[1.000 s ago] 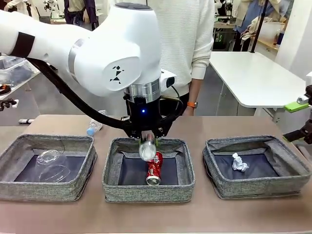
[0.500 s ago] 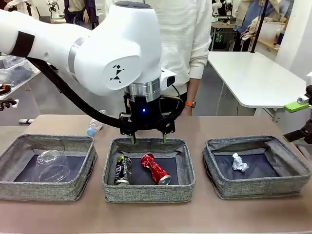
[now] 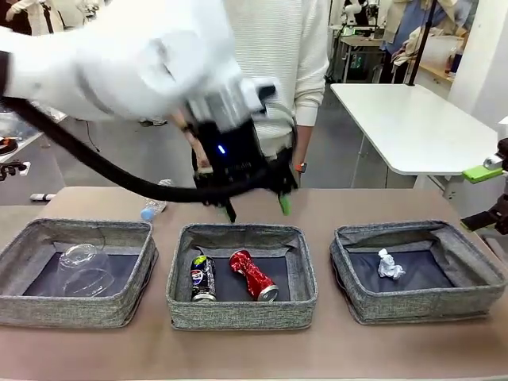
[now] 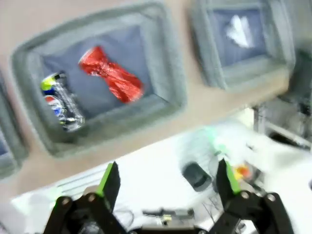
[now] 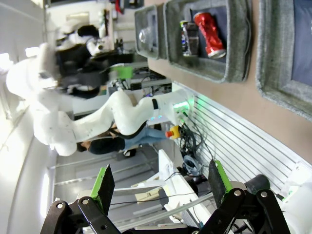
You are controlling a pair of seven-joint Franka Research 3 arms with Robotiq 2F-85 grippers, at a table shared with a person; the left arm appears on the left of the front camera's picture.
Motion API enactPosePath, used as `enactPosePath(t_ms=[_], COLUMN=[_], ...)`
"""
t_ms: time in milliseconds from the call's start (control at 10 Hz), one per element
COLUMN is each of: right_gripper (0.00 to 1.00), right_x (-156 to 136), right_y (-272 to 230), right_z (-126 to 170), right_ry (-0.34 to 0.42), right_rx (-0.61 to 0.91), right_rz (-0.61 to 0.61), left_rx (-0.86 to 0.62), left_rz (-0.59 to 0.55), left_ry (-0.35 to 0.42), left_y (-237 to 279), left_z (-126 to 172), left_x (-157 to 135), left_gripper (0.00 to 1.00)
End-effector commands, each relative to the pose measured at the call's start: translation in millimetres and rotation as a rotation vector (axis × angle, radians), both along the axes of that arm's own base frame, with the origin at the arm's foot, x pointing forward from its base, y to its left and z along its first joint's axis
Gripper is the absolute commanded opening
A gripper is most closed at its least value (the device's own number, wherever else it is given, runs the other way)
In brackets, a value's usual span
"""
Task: Sort the waste into the appropriate baskets.
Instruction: Place the picked waste into the Fabric basket indicated by the person.
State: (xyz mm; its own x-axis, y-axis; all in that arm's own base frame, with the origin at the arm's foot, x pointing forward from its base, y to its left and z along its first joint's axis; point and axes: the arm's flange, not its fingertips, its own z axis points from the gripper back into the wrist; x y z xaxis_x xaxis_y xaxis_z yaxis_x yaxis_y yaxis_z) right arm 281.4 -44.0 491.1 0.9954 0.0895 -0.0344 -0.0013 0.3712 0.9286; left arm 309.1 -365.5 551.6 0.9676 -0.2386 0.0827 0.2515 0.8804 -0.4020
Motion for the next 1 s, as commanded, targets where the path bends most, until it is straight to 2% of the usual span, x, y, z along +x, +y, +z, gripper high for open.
enactPosePath(t_ms=[0,200,400,500,600,700,800,900], right_gripper=[1.0,1.0,1.0,1.0,1.0,1.0,1.0,1.0], right_x=[0.6,0.6,0.6,0.6,0.6,0.6,0.6,0.6], right_y=[-0.7,-0.7,-0.7,-0.7,-0.7,-0.7,-0.7,-0.7], right_z=[2.1,2.1,2.1,2.1,2.1,2.1,2.1,2.1], right_ry=[-0.007,-0.007,-0.007,-0.007,-0.007,-0.007,-0.007,-0.007], right_rx=[0.017,0.017,0.017,0.017,0.017,0.017,0.017,0.017], right_rz=[0.006,0.006,0.006,0.006,0.006,0.006,0.006,0.006], left_rx=[-0.263,-0.48,-0.55,-0.578,-0.605,-0.659,-0.759,-0.766], left_rz=[-0.135,-0.029,0.146,0.233,0.31,0.441,0.525,0.572], left_ry=[0.098,0.074,0.086,0.09,0.126,0.207,0.224,0.356], left_y=[101.1,196.9,271.4,309.9,341.8,369.3,388.2,389.3], left_z=[32.8,32.1,12.1,-8.3,-33.7,-62.4,-83.0,-90.8], left_x=[-15.0,-27.8,-48.9,-64.6,-82.2,-97.7,-113.1,-113.4], left_gripper=[1.0,1.0,1.0,1.0,1.0,1.0,1.0,1.0])
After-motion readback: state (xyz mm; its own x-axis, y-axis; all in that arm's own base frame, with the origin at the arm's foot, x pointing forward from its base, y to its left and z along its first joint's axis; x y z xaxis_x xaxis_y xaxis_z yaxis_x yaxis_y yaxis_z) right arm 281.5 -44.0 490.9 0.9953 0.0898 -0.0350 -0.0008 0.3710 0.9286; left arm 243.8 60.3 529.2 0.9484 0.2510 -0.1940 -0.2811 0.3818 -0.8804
